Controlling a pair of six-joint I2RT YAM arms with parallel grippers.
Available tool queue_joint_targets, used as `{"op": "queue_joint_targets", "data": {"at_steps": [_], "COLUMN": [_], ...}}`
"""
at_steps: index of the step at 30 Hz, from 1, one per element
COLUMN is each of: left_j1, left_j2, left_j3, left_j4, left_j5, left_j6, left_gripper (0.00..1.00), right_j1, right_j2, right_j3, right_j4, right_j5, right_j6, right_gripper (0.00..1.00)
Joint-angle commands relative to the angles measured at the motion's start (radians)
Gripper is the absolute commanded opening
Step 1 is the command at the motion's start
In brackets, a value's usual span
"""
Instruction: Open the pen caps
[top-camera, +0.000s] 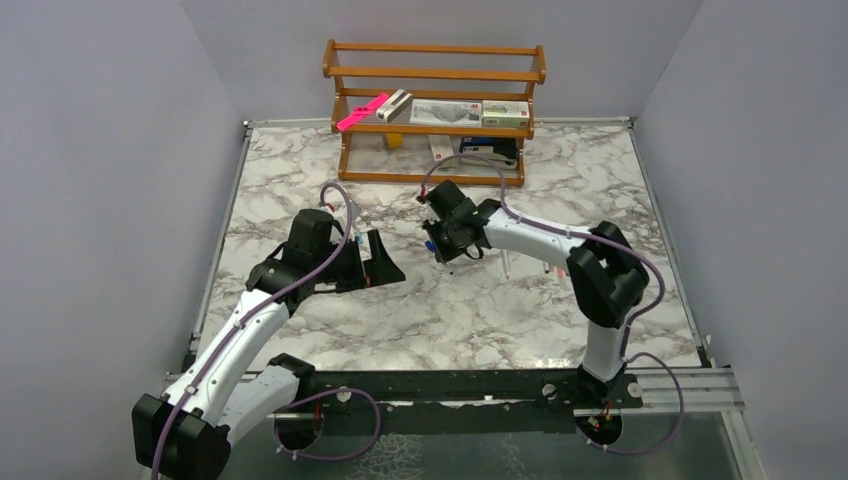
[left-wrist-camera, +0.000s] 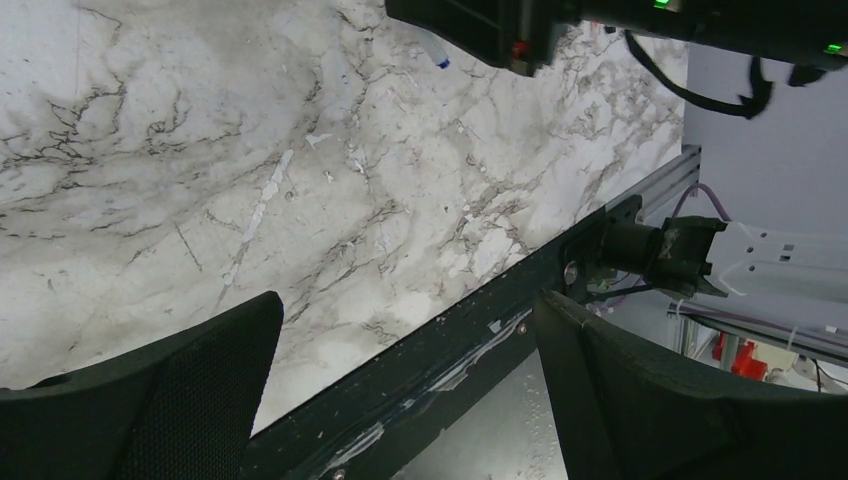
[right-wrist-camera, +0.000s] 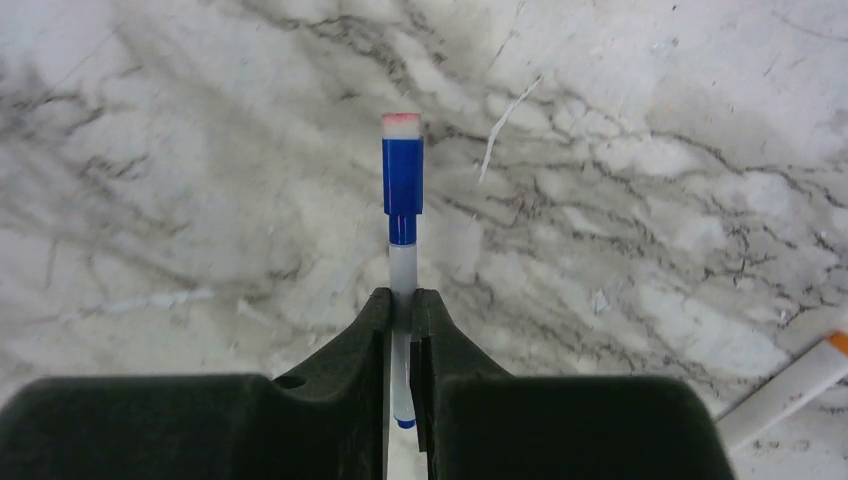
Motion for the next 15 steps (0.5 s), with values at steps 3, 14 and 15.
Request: {"op": "queue_joint_targets", "data": {"at_steps": [3, 14, 15], "left_j1": [-0.004, -0.007, -0.008], "left_j2": [-0.044, -0.087, -0.088], "left_j3": [-0.055, -0.304, -0.308], "left_j4": [0.089, 0.589, 0.602], "left_j5": [0.07, 0.213, 0.205], "left_j6": [-0.04, -0.4, -0.415], "left_gripper": [0.99, 0.99, 0.99], "right_j1": [0.007, 0.007, 0.008], "right_j2": [-0.244, -0.491, -0.507], "right_j3": [-0.149, -0.376, -0.386], "right_j4": [0.019, 0.175, 0.192], "right_j5": [-0.187, -0.436, -0.451], "right_j6": [0.059, 0.272, 0.289], "right_gripper": [0.07, 0.07, 0.07]}}
